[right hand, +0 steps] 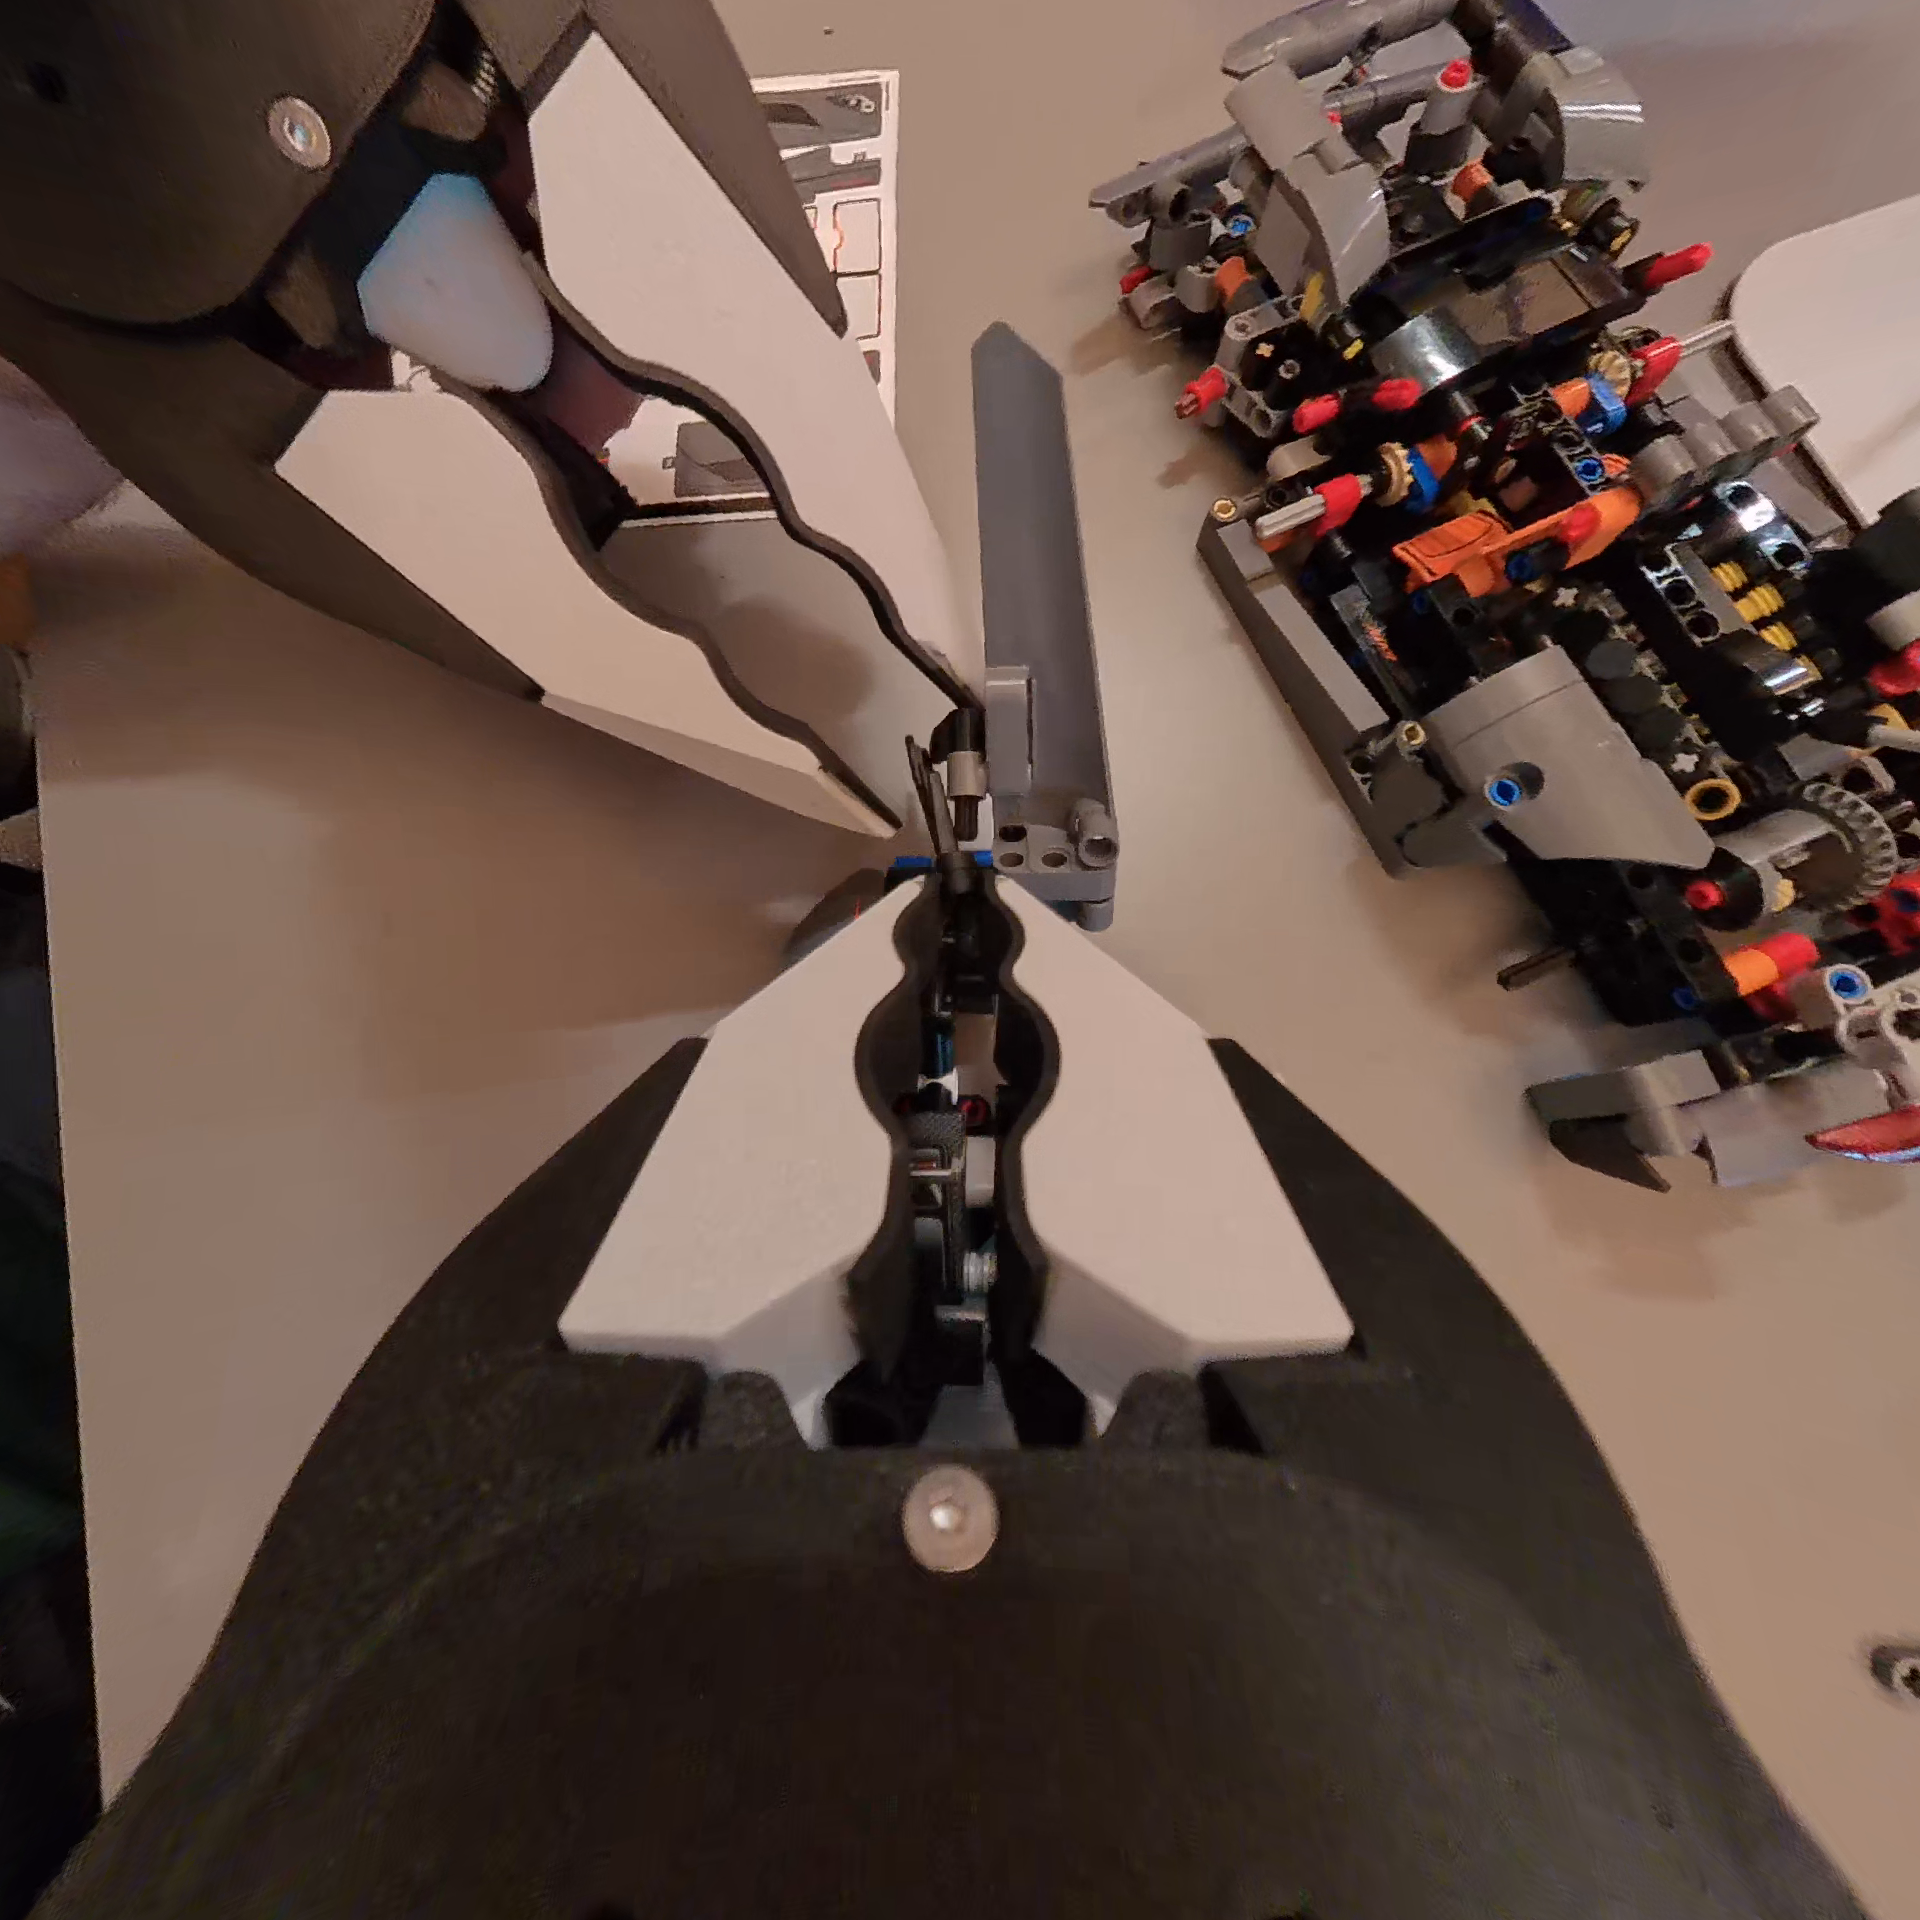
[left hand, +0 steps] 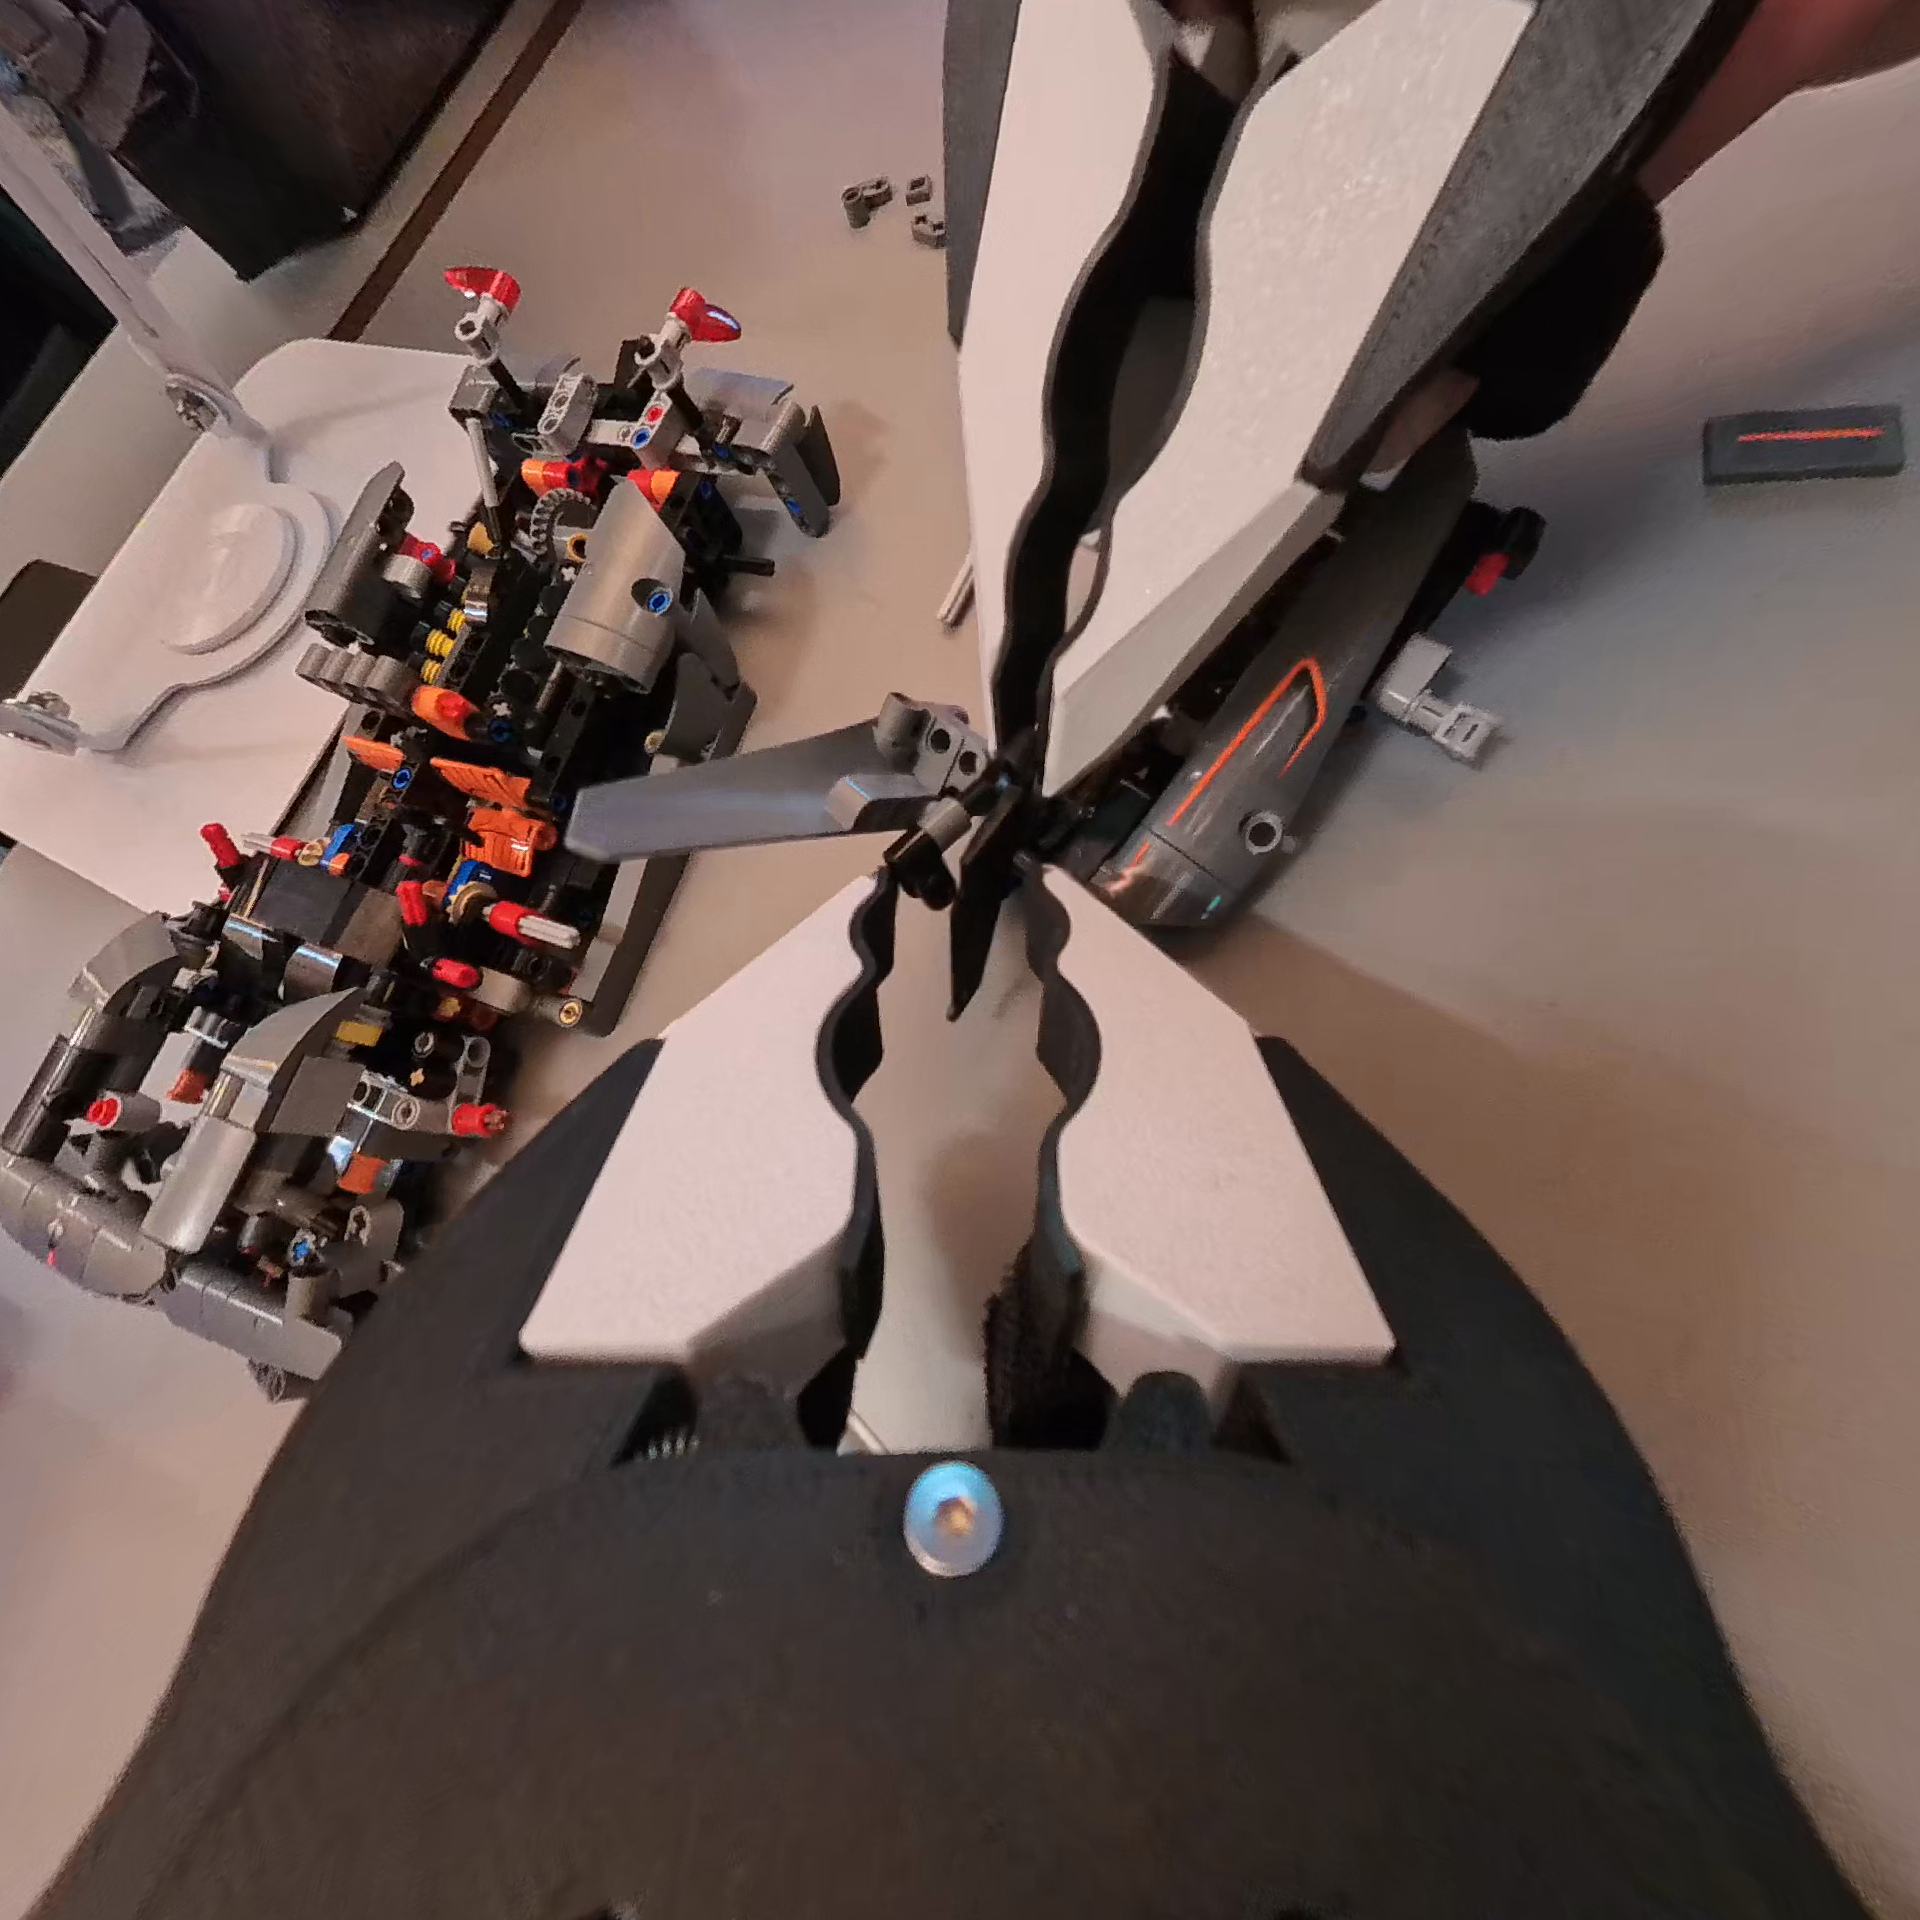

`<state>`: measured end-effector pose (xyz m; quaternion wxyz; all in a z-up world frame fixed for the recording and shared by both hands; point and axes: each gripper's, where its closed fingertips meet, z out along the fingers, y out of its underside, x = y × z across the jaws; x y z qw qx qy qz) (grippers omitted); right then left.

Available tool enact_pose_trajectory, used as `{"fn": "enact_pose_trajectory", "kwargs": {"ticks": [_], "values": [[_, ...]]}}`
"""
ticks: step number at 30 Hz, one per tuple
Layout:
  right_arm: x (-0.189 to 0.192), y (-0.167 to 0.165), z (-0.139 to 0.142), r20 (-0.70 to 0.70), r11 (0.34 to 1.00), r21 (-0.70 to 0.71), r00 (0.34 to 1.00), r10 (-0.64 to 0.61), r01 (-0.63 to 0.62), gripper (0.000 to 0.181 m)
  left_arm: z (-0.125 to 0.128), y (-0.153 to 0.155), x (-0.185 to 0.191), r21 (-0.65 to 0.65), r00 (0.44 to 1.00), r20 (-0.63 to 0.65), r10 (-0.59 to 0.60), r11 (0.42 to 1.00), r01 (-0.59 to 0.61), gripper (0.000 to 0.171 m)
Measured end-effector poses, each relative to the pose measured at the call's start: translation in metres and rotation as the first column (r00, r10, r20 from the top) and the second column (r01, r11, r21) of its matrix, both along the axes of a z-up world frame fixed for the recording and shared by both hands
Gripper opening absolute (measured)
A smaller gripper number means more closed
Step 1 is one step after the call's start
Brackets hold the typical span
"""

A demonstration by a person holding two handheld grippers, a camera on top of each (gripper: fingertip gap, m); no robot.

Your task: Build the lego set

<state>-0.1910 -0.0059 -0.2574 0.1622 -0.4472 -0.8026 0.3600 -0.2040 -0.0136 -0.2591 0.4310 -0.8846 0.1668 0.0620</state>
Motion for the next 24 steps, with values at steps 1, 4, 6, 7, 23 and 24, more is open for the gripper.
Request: {"fn": "enact_pose_trajectory", "kwargs": {"ticks": [1,4,6,7,23,24], "values": [[0.0,0.0,0.001,-0.005,1.0,-0.002,1.0,-0.008,0.008,0.003,-0.001,0.0,0.0,-0.001,1.0,-0.008,-0.002,1.0,0.002,0.022],[-0.001,-0.001,0.001,-0.004,0.999,-0.008,0.999,-0.039,0.039,0.003,0.001,0.0,0.001,0.008,1.0,-0.011,-0.009,1.0,0.009,0.022],[-0.002,-0.002,0.001,-0.004,0.998,-0.012,0.998,-0.059,0.059,0.003,0.0,0.0,0.001,0.011,1.0,-0.017,-0.01,1.0,0.011,0.022],[-0.003,-0.002,0.0,-0.007,0.998,-0.011,0.998,-0.068,0.068,0.004,0.0,0.0,0.0,0.01,1.0,-0.025,-0.006,1.0,0.006,0.022],[-0.003,0.002,-0.002,0.016,0.984,-0.115,0.99,-0.138,0.139,0.004,0.011,0.004,-0.005,0.056,0.998,-0.064,-0.03,0.998,0.033,0.021],[-0.003,0.002,-0.002,0.021,0.982,-0.127,0.99,-0.138,0.14,0.004,0.012,0.004,-0.004,0.057,0.998,-0.054,-0.041,0.997,0.045,0.02]]}}
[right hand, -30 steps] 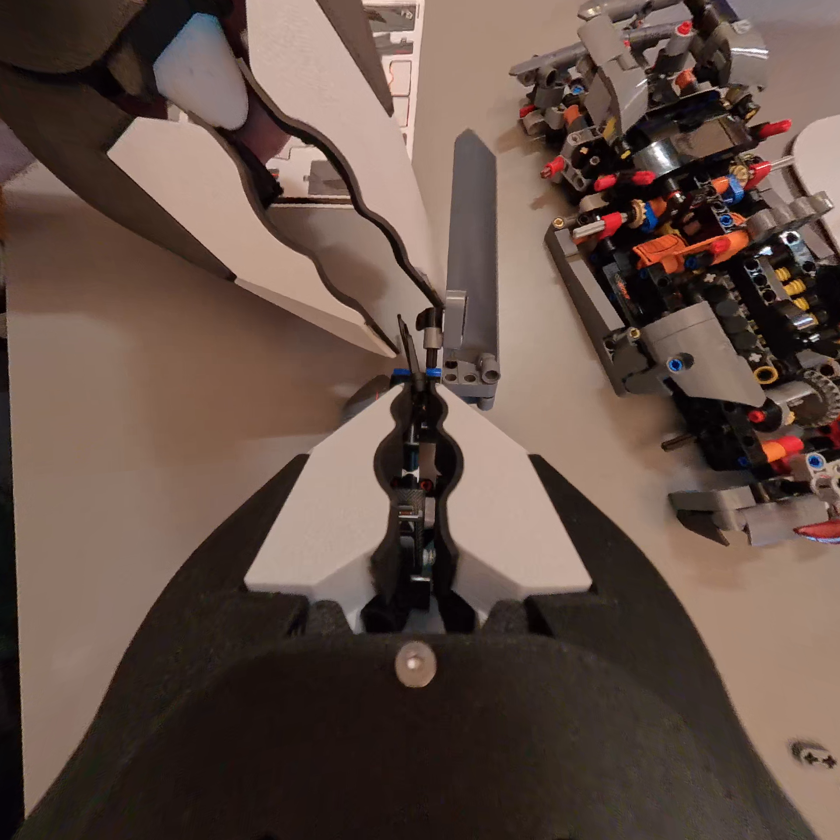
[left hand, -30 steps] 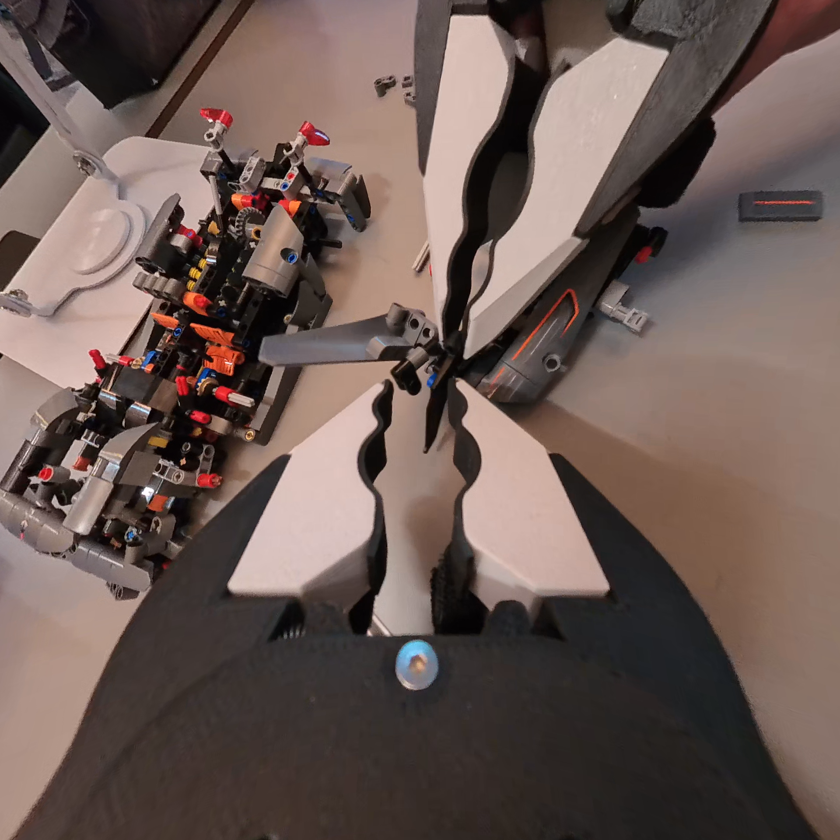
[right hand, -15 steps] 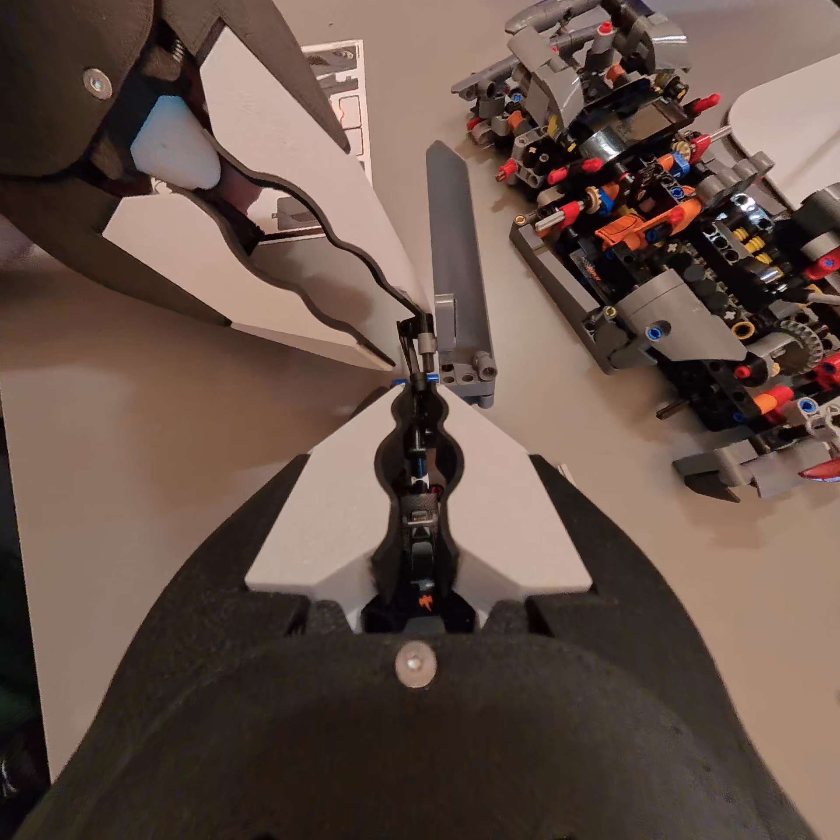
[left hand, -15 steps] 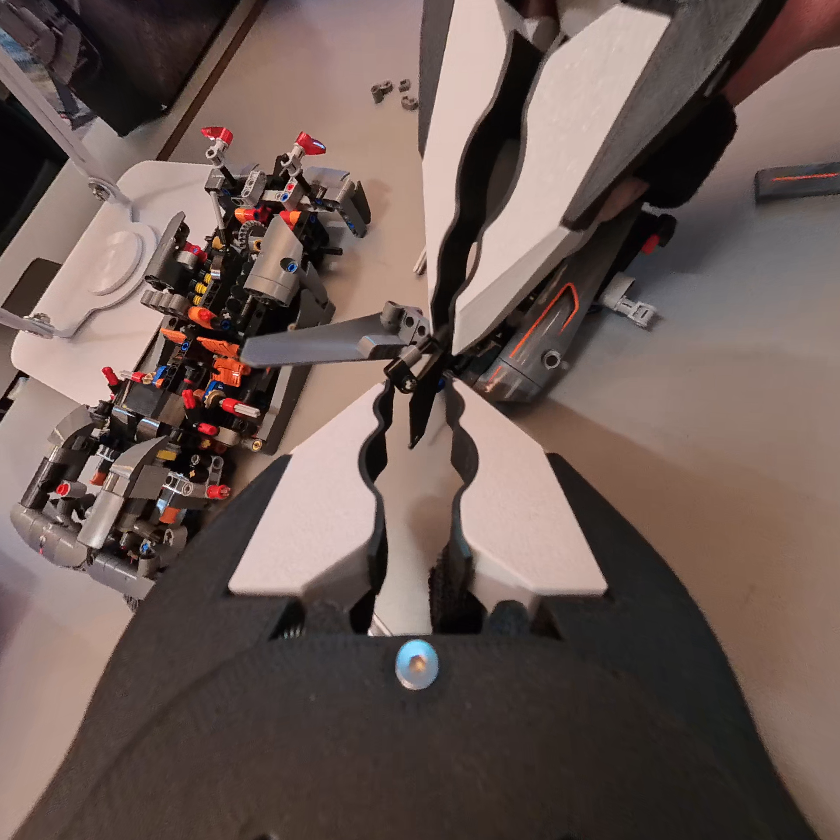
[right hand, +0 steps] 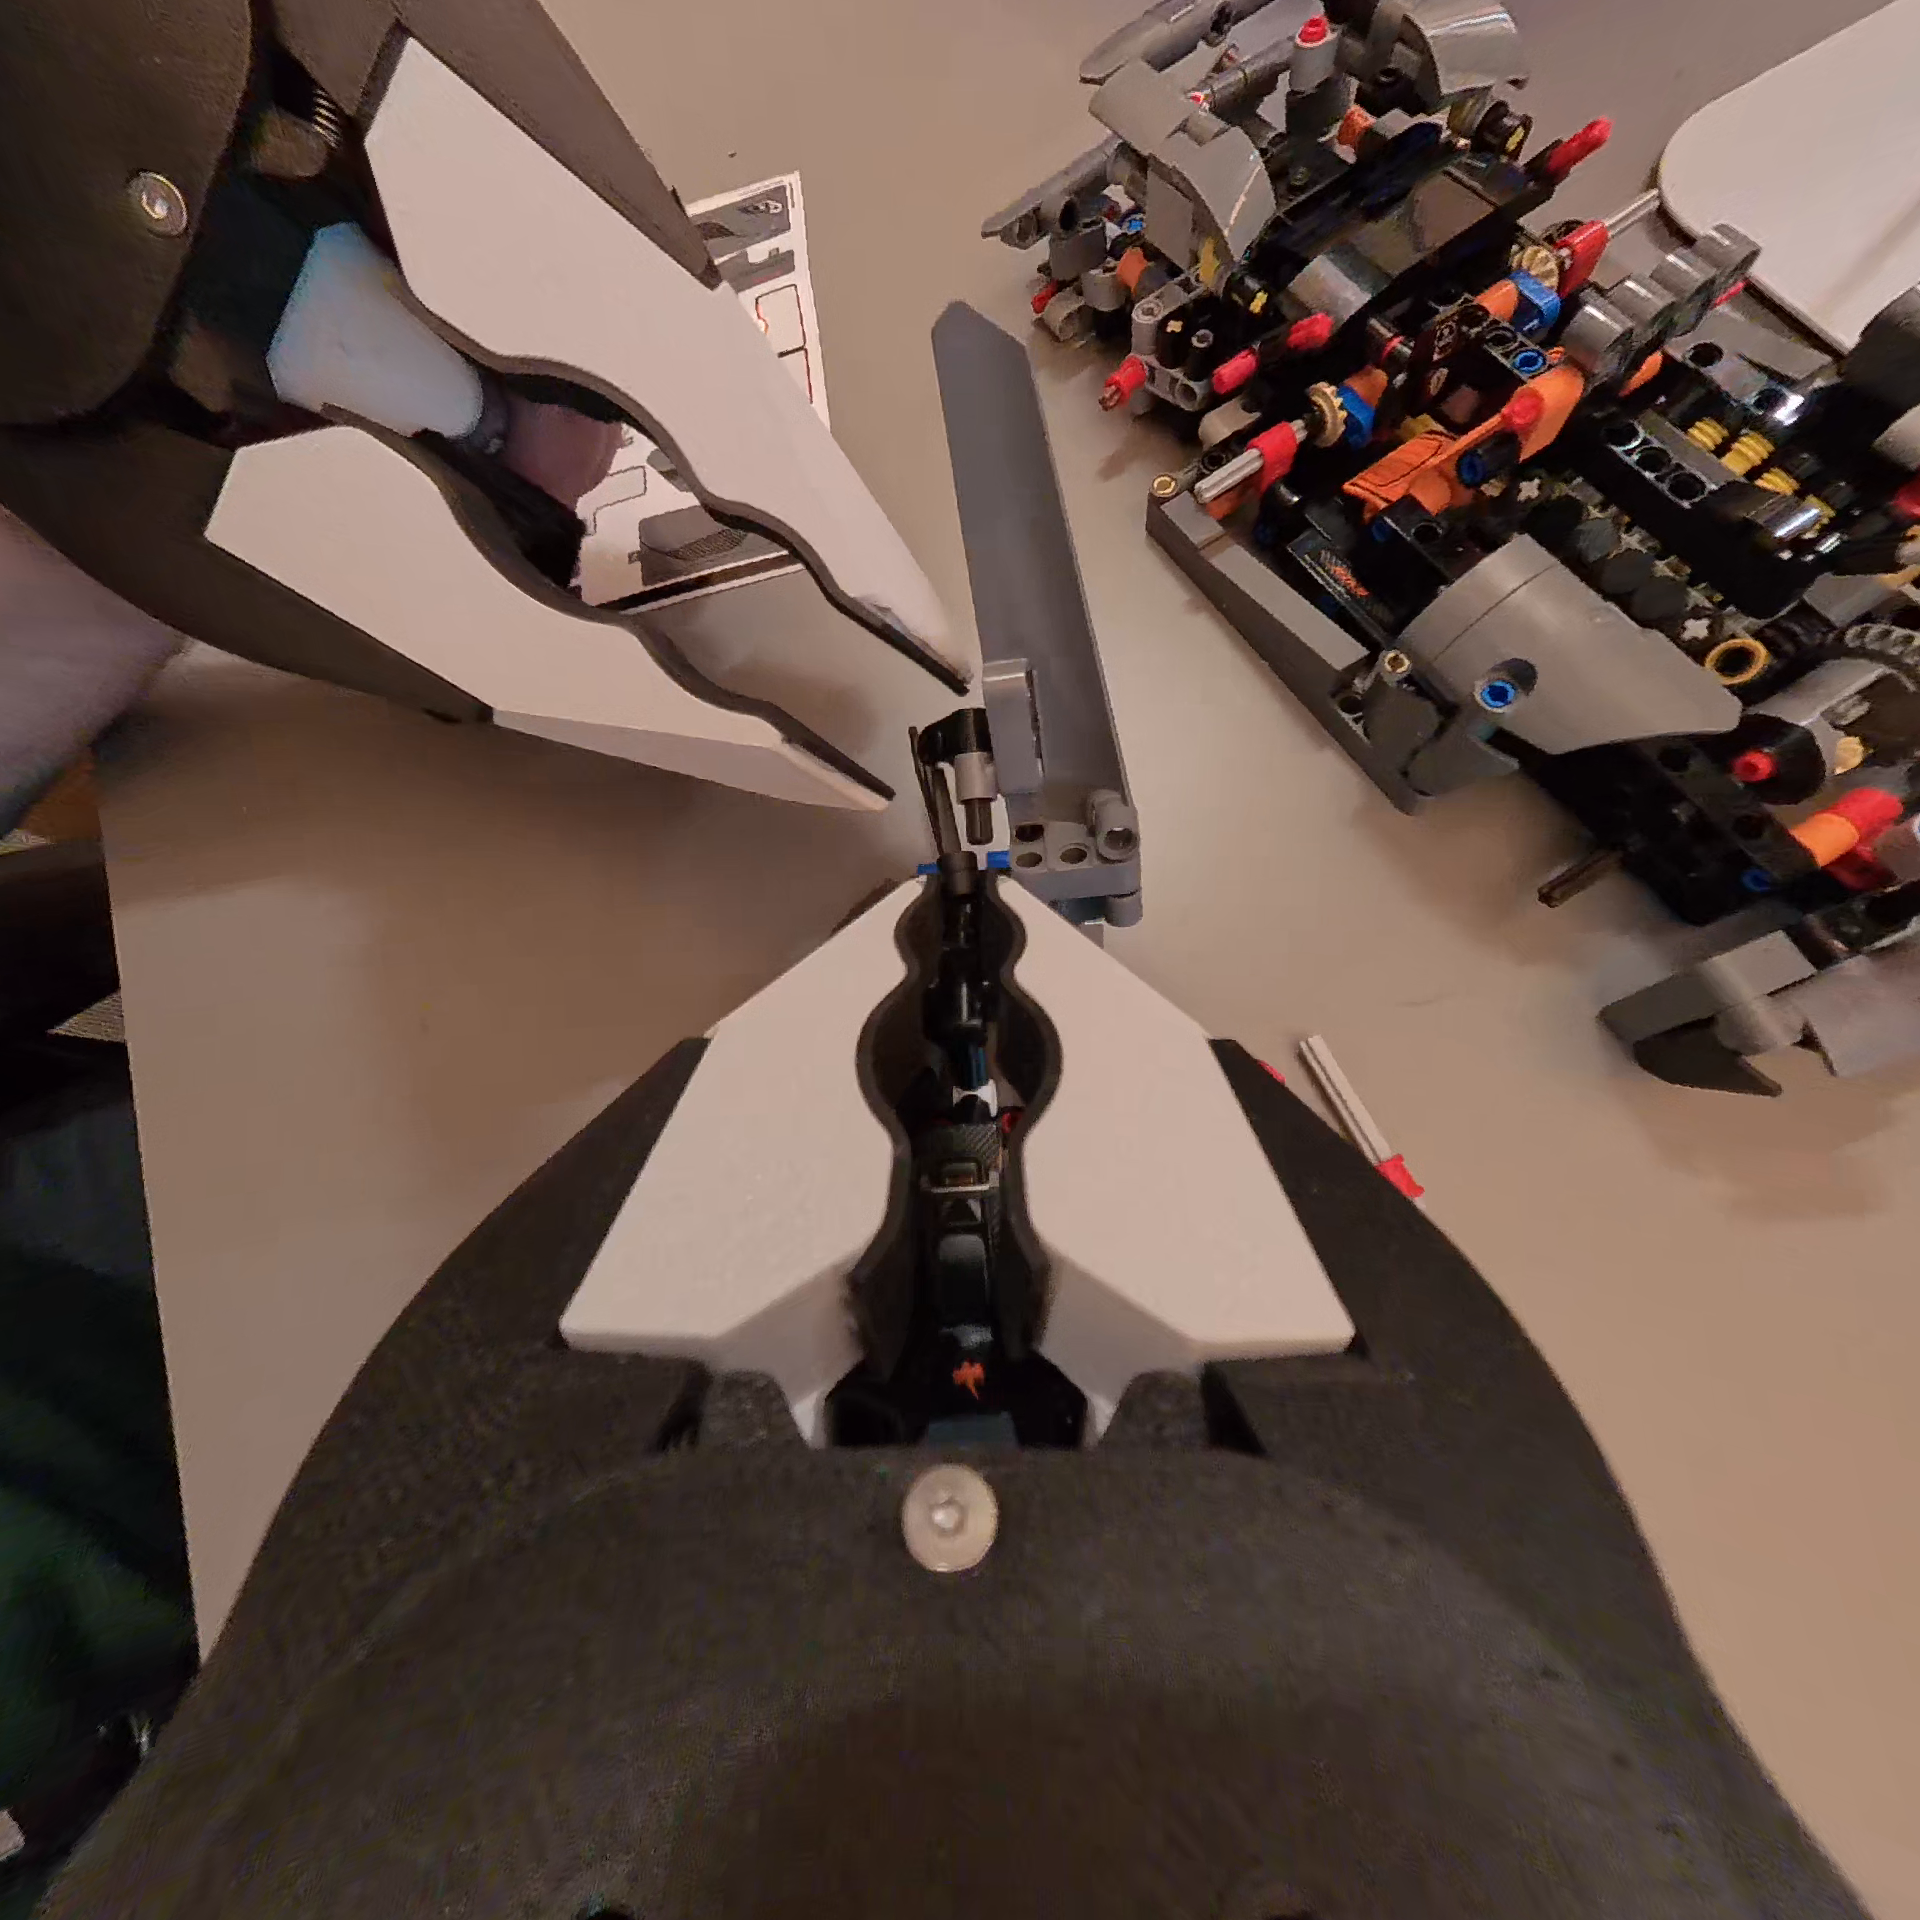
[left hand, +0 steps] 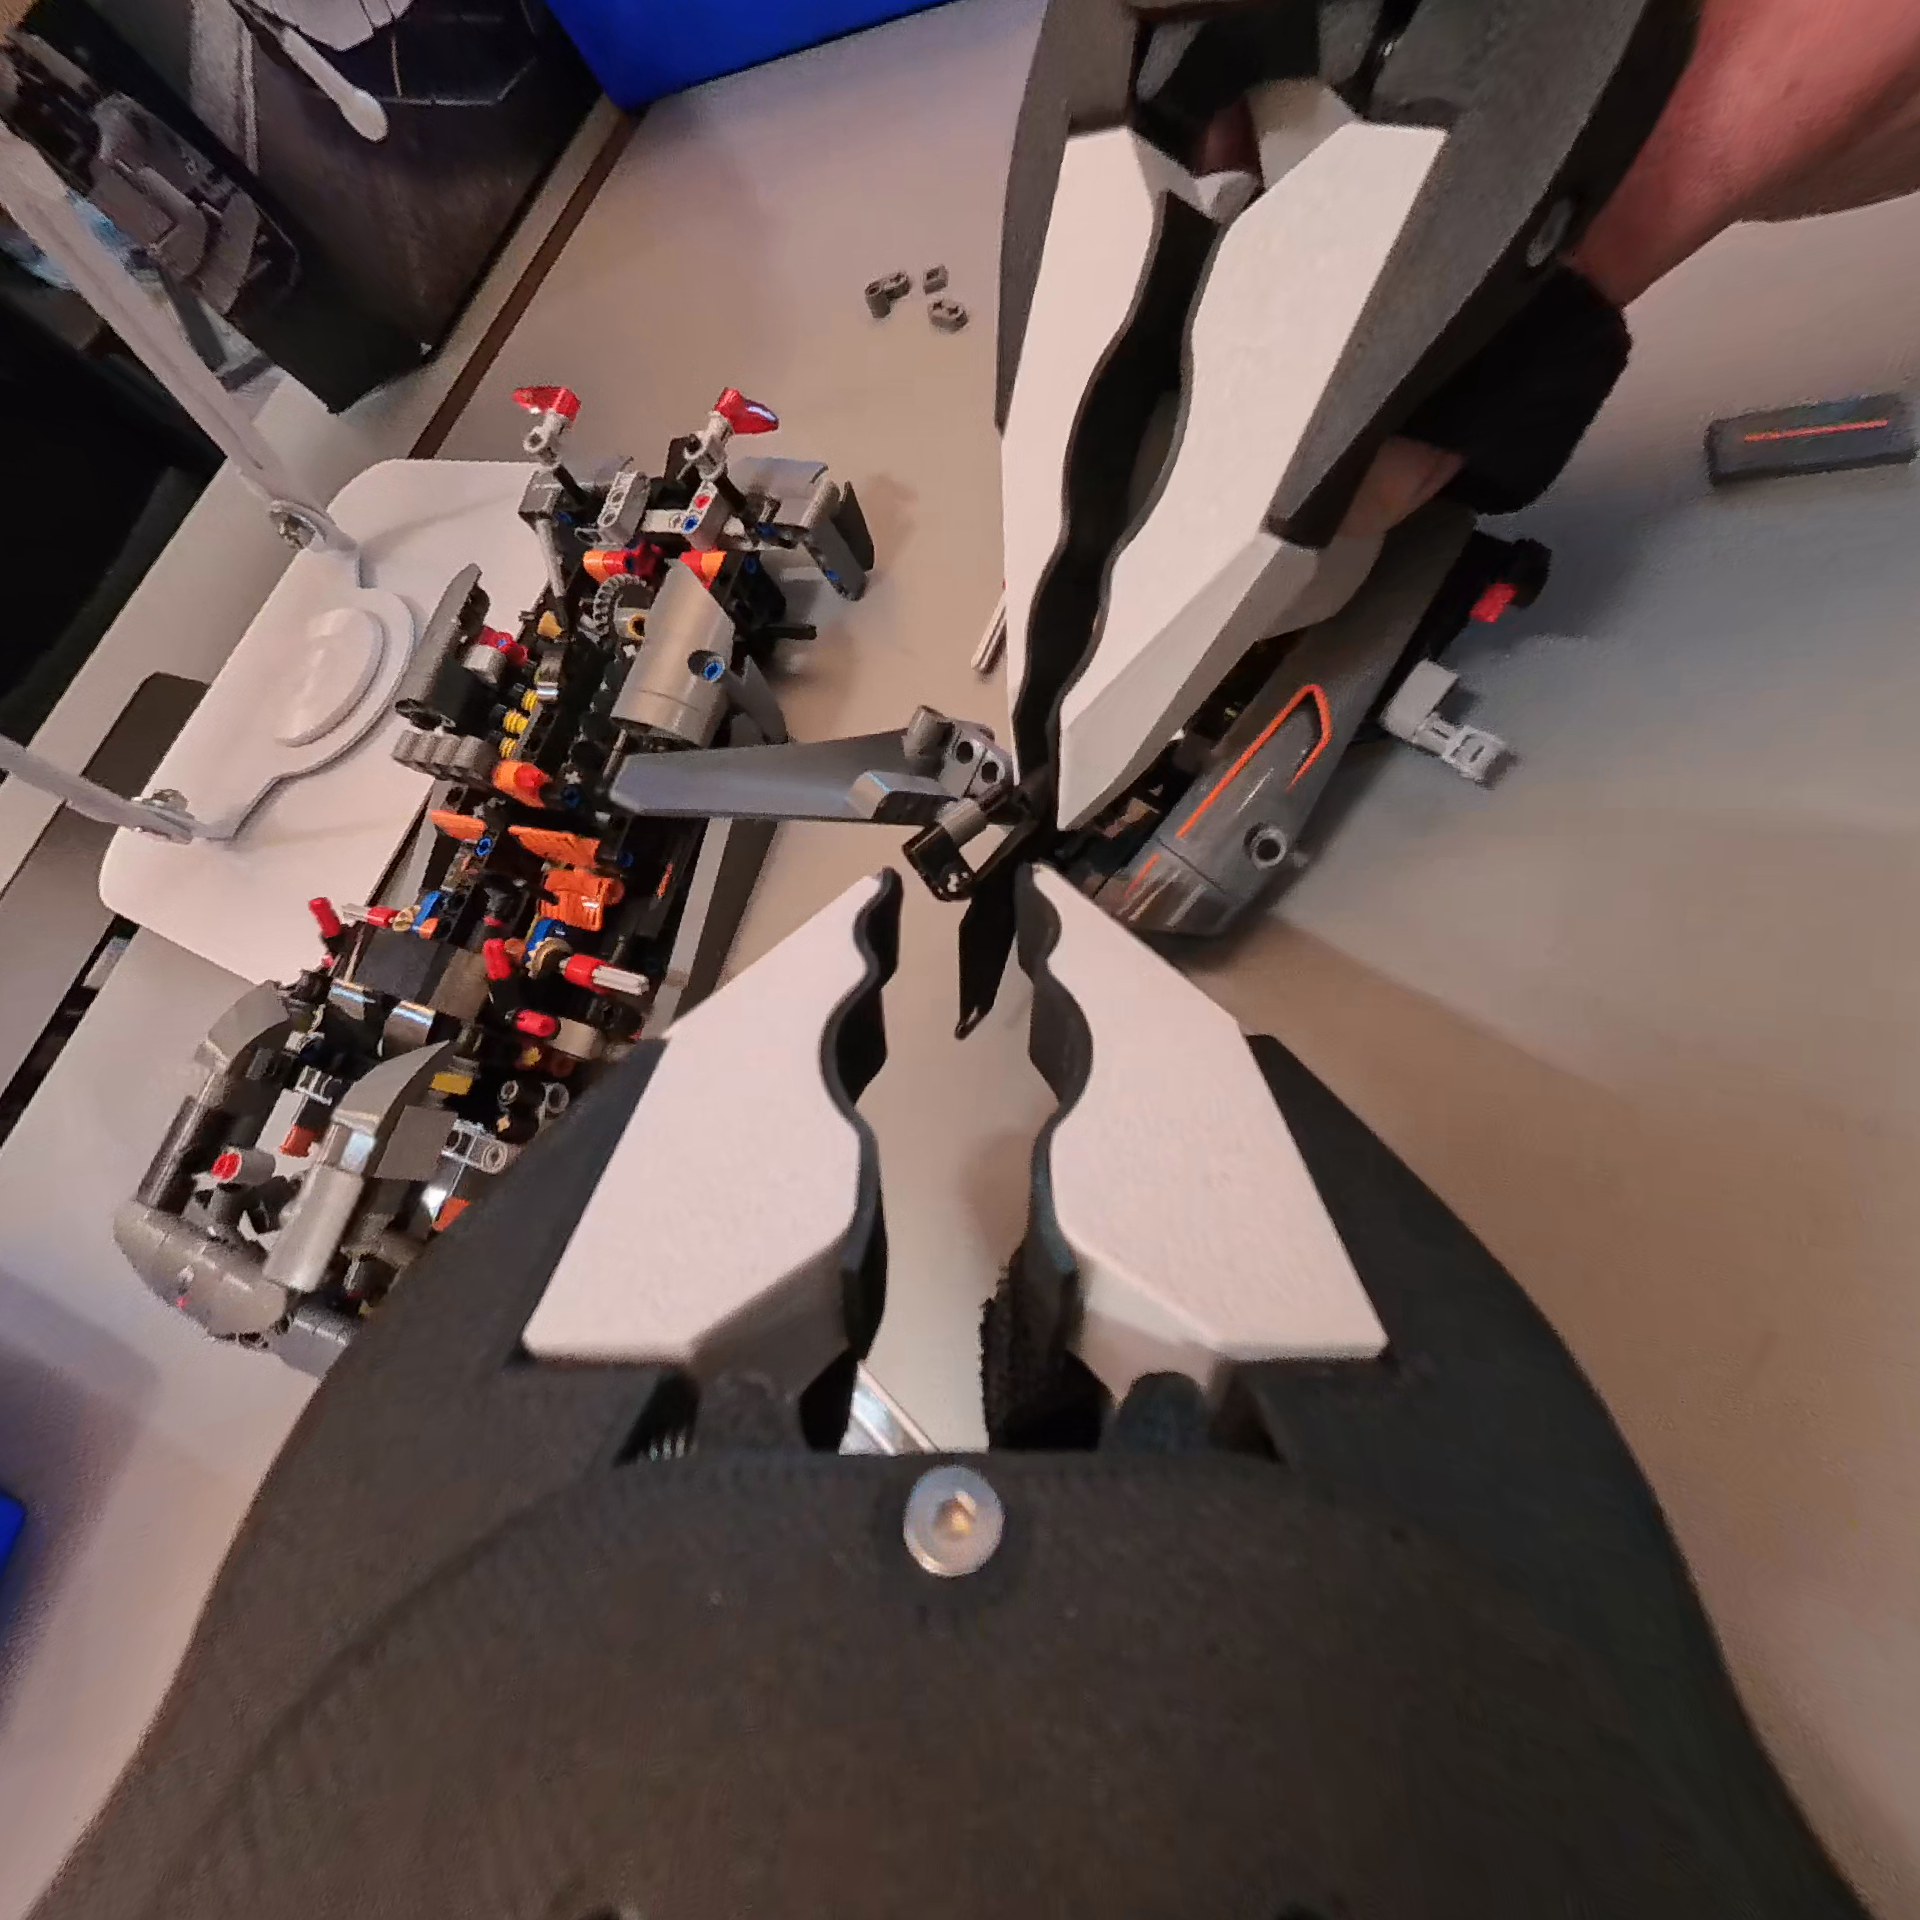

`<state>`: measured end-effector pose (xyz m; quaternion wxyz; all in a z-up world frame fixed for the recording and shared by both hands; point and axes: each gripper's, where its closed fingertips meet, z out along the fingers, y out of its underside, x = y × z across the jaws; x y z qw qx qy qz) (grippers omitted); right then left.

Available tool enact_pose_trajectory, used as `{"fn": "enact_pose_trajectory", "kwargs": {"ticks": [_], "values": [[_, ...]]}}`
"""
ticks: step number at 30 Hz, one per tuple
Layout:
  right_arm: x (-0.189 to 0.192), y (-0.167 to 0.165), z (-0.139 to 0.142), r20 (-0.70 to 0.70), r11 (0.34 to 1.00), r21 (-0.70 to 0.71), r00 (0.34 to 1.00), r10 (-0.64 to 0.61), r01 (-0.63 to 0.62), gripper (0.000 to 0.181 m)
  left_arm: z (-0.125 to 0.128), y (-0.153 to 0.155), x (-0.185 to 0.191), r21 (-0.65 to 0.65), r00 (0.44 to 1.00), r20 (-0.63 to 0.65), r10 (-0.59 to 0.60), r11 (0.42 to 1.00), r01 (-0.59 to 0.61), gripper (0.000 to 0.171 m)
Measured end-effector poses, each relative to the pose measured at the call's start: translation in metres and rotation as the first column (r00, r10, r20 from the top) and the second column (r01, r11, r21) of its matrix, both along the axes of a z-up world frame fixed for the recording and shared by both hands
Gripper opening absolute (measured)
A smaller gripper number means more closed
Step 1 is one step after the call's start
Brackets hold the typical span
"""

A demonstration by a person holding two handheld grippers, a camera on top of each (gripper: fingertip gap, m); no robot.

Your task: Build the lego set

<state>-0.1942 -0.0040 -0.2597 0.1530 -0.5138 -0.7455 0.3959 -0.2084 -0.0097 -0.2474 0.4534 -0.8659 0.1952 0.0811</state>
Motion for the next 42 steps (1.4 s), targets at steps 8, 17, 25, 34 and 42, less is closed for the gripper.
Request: {"fn": "enact_pose_trajectory", "kwargs": {"ticks": [8,17,25,34,42], "values": [[-0.0002,0.0022,0.0025,0.003,0.999,-0.03,1.0,-0.016,0.016,0.004,0.0,0.0046,0.001,0.006,0.999,0.038,-0.03,1.0,0.03,0.014],[-0.0012,0.002,0.0018,0.007,0.996,-0.083,0.999,-0.032,0.033,0.004,0.0013,0.0068,-0.0024,0.033,0.999,0.032,-0.023,0.999,0.021,0.006],[0.0001,0.0042,0.0016,0.018,0.987,-0.154,0.999,-0.043,0.045,0.004,0.0019,0.0088,-0.0014,0.057,0.999,0.023,-0.032,0.998,0.031,0.004],[0.0033,0.0063,0.0042,0.029,0.976,-0.214,0.999,-0.025,0.031,0.004,0.0035,0.0093,0.0015,0.071,0.999,0.017,-0.048,0.996,0.047,0.003],[0.0069,0.0062,0.0012,0.016,0.988,-0.157,1.0,-0.001,0.003,0.004,0.0041,0.0086,0.0059,0.052,0.998,0.003,-0.062,0.997,0.062,0.004]]}}
